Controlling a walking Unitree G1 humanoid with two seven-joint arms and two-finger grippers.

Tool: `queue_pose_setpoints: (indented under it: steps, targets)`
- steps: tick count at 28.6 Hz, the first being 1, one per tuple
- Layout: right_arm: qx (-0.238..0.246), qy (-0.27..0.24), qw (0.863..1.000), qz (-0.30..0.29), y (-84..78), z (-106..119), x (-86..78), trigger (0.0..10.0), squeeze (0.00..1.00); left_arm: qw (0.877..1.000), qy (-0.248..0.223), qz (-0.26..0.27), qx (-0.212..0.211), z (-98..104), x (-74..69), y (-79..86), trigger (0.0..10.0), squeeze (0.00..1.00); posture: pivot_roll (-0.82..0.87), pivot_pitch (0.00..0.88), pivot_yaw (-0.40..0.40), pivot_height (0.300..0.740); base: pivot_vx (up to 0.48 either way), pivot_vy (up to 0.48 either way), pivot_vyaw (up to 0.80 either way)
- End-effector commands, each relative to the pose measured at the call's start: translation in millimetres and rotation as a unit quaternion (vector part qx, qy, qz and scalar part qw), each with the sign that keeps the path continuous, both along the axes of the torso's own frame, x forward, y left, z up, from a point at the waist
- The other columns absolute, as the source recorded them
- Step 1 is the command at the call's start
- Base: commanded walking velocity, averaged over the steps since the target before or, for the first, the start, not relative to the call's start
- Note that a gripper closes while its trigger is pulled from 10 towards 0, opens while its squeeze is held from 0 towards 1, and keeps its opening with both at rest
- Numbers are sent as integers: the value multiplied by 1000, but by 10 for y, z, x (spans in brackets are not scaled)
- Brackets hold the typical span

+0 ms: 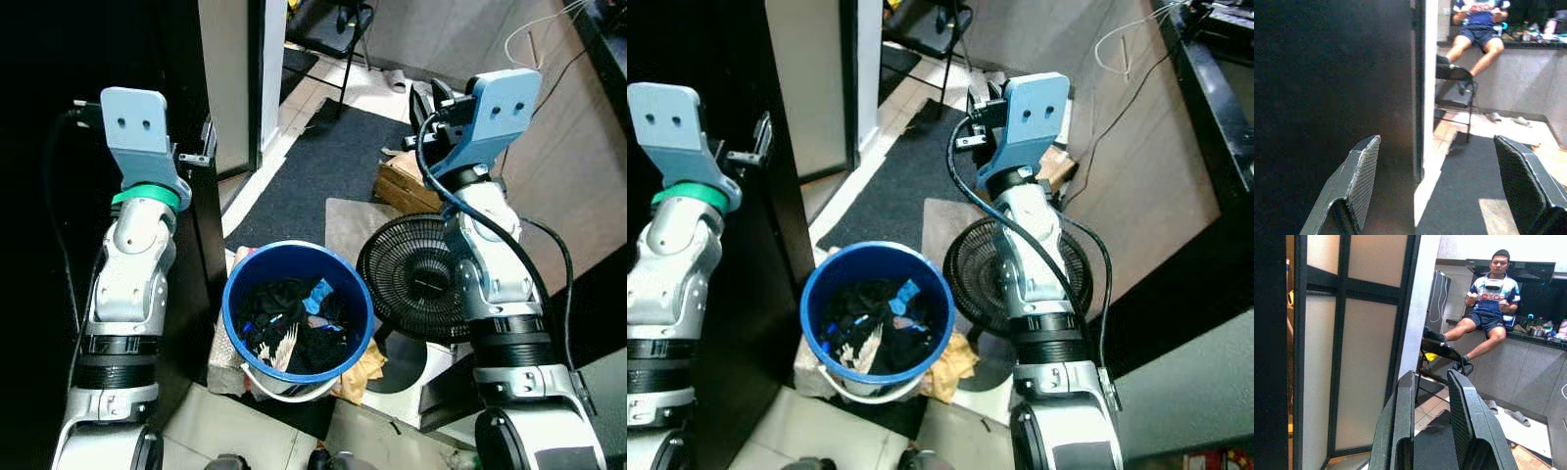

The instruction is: Clothes washing

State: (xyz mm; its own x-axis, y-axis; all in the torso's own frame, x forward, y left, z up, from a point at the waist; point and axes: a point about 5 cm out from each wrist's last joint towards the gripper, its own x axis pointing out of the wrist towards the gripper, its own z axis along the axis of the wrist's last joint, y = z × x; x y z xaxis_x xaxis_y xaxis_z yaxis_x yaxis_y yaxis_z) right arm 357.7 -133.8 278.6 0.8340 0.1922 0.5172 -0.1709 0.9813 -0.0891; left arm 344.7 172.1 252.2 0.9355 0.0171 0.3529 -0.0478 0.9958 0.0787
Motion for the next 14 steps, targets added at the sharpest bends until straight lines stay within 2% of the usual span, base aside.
queue_pose_setpoints:
  steps: [1, 9, 14]
  targets:
    - [-2, 5, 1000, 0, -7, -54, -6, 10000, 0, 1000, 15, -9, 5, -94, 5, -49, 10000, 0, 13, 47, -28, 740, 0, 0, 0]
    - [8, 44, 999, 11, 77, -291, -9, 10000, 0, 998, 44, -45, 8, -405, -128, -254, 10000, 0, 15, 64, -25, 740, 0, 0, 0]
    - [15, 52, 998, 17, 109, -354, -25, 10000, 0, 997, 54, -52, 6, -474, -178, -307, 10000, 0, 16, 69, -22, 735, 0, 0, 0]
